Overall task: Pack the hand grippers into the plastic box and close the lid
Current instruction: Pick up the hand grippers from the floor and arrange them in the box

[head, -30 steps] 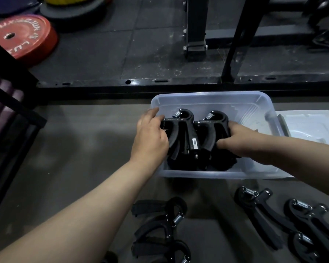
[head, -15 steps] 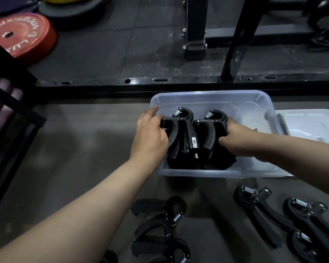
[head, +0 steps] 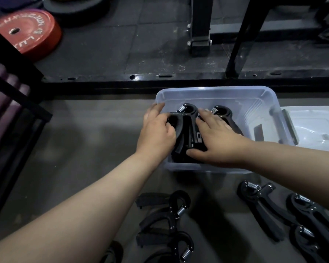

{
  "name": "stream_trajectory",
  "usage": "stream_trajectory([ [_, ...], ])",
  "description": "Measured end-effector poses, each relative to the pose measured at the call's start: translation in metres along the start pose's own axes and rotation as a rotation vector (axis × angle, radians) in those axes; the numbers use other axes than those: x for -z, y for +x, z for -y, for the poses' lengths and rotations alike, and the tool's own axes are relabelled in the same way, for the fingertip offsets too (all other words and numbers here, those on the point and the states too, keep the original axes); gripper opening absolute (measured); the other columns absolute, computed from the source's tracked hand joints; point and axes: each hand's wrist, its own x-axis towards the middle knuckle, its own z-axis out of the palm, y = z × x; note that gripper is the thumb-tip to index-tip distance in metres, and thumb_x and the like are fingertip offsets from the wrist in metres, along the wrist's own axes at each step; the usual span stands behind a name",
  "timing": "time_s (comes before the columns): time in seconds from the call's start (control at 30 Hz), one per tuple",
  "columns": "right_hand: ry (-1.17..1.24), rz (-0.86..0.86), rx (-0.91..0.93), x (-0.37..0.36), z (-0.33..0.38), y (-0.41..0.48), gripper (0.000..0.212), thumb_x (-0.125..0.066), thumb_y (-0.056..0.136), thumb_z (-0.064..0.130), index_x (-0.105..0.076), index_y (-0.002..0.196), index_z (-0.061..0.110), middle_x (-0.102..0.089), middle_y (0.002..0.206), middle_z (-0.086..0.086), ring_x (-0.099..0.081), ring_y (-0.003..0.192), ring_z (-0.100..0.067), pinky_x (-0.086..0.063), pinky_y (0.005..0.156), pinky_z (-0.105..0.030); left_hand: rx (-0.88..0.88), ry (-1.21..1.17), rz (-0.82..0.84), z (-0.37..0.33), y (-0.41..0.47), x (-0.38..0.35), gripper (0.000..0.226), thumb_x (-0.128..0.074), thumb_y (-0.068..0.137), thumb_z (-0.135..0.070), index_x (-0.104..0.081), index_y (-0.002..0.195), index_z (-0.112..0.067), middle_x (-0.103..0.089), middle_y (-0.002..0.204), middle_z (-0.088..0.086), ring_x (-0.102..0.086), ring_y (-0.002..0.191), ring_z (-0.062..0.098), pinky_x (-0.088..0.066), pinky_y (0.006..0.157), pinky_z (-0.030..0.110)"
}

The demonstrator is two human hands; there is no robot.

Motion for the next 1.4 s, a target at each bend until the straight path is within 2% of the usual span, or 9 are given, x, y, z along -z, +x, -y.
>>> stream_trajectory([
  [0.13,-0.087,-0.067,0.172,0.004,0.001,0.001,0.078,-0.061,0.08,0.056,-0.034,0.146,0.025,-0.011,0.16,-0.006,-0.008,0.148,-0.025,-0.004,0.119,-0.041,0.01,-0.003,-0.008,0.0,0.0,0.0,0.037,-0.044,0.089,-0.005,-0.065,0.119,-0.007,-0.036,0.153,0.002,-0.017,0.144,0.014,-0.009,0.113,0.014],
  [0.27,-0.182,-0.047,0.305,0.017,-0.002,0.008,0.045,-0.056,0.079,0.054,-0.056,0.119,0.032,-0.045,0.132,0.007,-0.038,0.128,-0.018,-0.016,0.109,-0.037,0.017,-0.021,-0.01,-0.001,0.0,0.0,0.038,-0.043,0.089,-0.004,-0.065,0.119,-0.007,-0.036,0.153,0.001,-0.018,0.144,0.012,-0.009,0.11,0.011],
  [0.47,-0.356,0.044,0.393,0.017,-0.004,0.015,0.037,-0.052,0.085,0.051,-0.054,0.119,0.039,-0.047,0.128,0.016,-0.024,0.138,-0.017,-0.009,0.112,-0.046,0.059,-0.073,0.009,-0.003,-0.001,0.003,0.032,-0.044,0.082,0.004,-0.073,0.093,-0.006,-0.034,0.154,0.001,-0.015,0.145,0.01,-0.004,0.109,0.009],
  [0.8,-0.361,0.016,0.371,0.008,0.008,0.026,0.026,-0.053,0.085,0.054,-0.058,0.098,0.031,-0.057,0.102,0.012,-0.048,0.114,-0.014,-0.011,0.112,-0.044,0.074,-0.096,0.011,-0.001,0.0,0.003,0.035,-0.042,0.083,0.005,-0.073,0.096,-0.005,-0.036,0.153,0.0,-0.017,0.145,0.011,-0.003,0.106,0.003],
  [0.93,-0.259,-0.11,0.431,0.007,0.006,0.024,0.026,-0.05,0.085,0.05,-0.06,0.097,0.029,-0.06,0.097,0.011,-0.054,0.104,-0.013,-0.026,0.105,-0.034,0.064,-0.067,0.043,0.0,0.0,0.002,0.029,-0.046,0.083,0.0,-0.074,0.091,-0.005,-0.033,0.155,-0.001,-0.015,0.145,0.01,-0.005,0.108,0.007],
  [1.07,0.034,-0.43,0.054,0.017,-0.016,0.017,0.041,-0.046,0.081,0.036,-0.06,0.116,0.02,-0.059,0.12,-0.005,-0.052,0.116,-0.029,-0.039,0.1,-0.041,0.071,-0.038,0.064,-0.003,-0.002,0.002,0.021,-0.051,0.084,-0.01,-0.072,0.079,-0.011,-0.031,0.155,-0.006,-0.012,0.145,0.004,-0.011,0.107,0.01],
  [1.2,0.392,-0.257,-0.58,0.022,-0.036,0.01,0.059,-0.051,0.084,0.03,-0.038,0.14,0.017,-0.035,0.144,-0.012,-0.036,0.131,-0.036,-0.03,0.11,-0.047,0.052,0.052,0.11,-0.003,-0.003,0.002,0.026,-0.055,0.085,-0.029,-0.071,0.068,-0.017,-0.028,0.157,-0.009,-0.004,0.146,0.003,-0.015,0.108,0.017],
  [1.27,0.59,-0.134,-0.661,0.018,-0.041,0.005,0.067,-0.052,0.079,0.034,-0.032,0.141,0.017,-0.036,0.141,-0.013,-0.043,0.124,-0.038,-0.037,0.104,-0.047,0.04,0.107,0.119,-0.003,-0.003,0.001,0.029,-0.056,0.085,-0.037,-0.073,0.072,-0.018,-0.027,0.157,-0.008,-0.002,0.146,0.004,-0.019,0.114,0.024],
  [1.4,0.513,0.008,-0.576,0.008,-0.043,-0.005,0.065,-0.062,0.079,0.028,-0.03,0.134,0.012,-0.057,0.115,-0.015,-0.057,0.103,-0.032,-0.049,0.09,-0.038,-0.019,0.241,0.138,-0.003,-0.003,0.0,0.039,-0.06,0.082,-0.05,-0.075,0.091,-0.015,-0.026,0.157,-0.001,0.001,0.148,0.012,-0.019,0.119,0.033],
])
